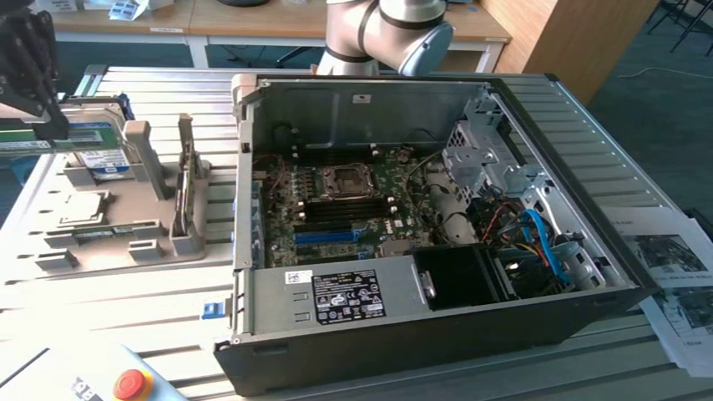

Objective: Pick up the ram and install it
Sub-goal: 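Pick up the ram and move it above insertion slot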

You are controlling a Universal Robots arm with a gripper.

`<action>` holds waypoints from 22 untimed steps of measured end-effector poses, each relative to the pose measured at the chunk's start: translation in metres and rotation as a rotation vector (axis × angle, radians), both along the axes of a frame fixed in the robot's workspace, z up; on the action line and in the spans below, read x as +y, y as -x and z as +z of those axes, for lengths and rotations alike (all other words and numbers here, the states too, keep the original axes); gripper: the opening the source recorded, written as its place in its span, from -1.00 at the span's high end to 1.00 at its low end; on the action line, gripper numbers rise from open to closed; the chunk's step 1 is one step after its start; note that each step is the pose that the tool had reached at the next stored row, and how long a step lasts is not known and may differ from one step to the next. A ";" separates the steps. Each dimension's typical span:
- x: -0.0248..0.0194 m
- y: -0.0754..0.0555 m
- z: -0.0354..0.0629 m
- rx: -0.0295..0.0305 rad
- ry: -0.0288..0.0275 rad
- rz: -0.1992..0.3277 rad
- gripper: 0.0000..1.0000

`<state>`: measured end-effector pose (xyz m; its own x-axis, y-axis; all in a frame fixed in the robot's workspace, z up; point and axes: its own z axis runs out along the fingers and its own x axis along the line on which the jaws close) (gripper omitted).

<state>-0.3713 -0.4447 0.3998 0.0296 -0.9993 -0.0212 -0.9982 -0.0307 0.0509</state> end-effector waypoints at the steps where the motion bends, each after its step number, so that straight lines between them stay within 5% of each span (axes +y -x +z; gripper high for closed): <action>1: -0.0001 -0.002 0.0000 0.0002 0.0000 0.000 0.76; 20: -0.0010 -0.038 0.0000 0.0065 -0.0001 0.000 0.76; 22: -0.0015 -0.053 0.0000 0.0090 0.0000 0.000 0.76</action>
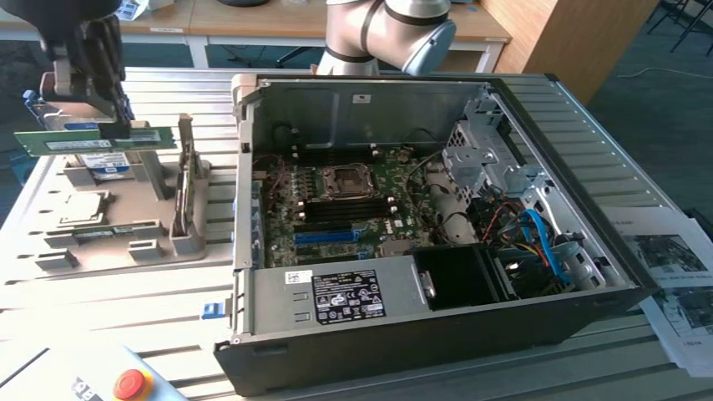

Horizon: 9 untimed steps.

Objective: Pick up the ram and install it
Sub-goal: 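Pick up the ram and move it above insertion slot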

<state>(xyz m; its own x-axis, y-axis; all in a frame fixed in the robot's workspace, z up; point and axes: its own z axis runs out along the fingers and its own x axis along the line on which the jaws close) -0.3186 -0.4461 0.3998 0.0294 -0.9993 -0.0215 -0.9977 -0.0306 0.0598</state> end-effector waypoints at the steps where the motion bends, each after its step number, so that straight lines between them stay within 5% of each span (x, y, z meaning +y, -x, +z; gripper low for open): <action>1: -0.0002 -0.008 0.0000 0.0014 0.0000 0.000 0.76; 9: -0.0007 -0.024 0.0000 0.0042 -0.0001 0.000 0.76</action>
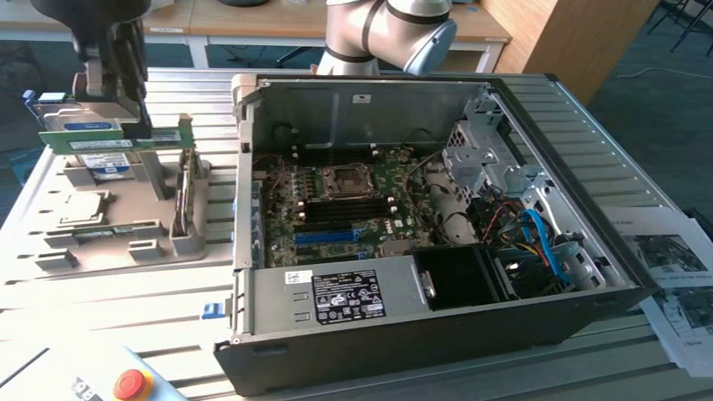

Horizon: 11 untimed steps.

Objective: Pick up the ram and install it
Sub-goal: 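Pick up the ram and move it above insertion slot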

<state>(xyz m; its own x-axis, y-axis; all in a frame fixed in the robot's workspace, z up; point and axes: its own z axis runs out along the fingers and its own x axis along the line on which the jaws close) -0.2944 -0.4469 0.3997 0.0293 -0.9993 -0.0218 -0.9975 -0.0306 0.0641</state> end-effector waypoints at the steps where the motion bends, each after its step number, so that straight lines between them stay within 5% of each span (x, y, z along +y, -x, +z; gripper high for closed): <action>1: -0.0001 -0.002 0.0000 0.0005 0.0001 0.000 0.76; 11: -0.0006 -0.022 0.0000 0.0040 0.0000 0.000 0.76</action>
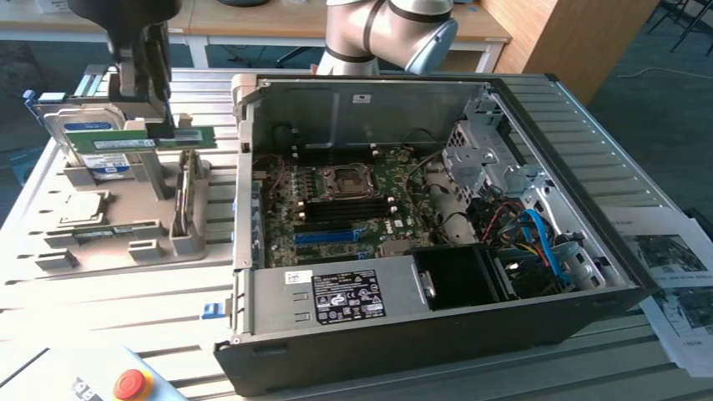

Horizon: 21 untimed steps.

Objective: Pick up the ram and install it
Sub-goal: 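Pick up the ram and move it above insertion slot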

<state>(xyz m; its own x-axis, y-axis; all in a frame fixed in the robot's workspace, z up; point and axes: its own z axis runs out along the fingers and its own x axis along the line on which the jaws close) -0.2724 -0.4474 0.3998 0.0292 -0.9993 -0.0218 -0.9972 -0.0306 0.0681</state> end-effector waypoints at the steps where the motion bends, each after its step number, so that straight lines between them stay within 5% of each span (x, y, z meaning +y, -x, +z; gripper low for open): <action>1: 0.0000 -0.002 0.0000 0.0003 0.0000 0.000 0.76; 21: -0.0008 -0.044 0.0000 0.0074 0.0001 0.000 0.76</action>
<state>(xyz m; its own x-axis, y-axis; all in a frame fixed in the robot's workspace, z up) -0.2285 -0.4482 0.3998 0.0290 -0.9993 -0.0219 -0.9967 -0.0306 0.0755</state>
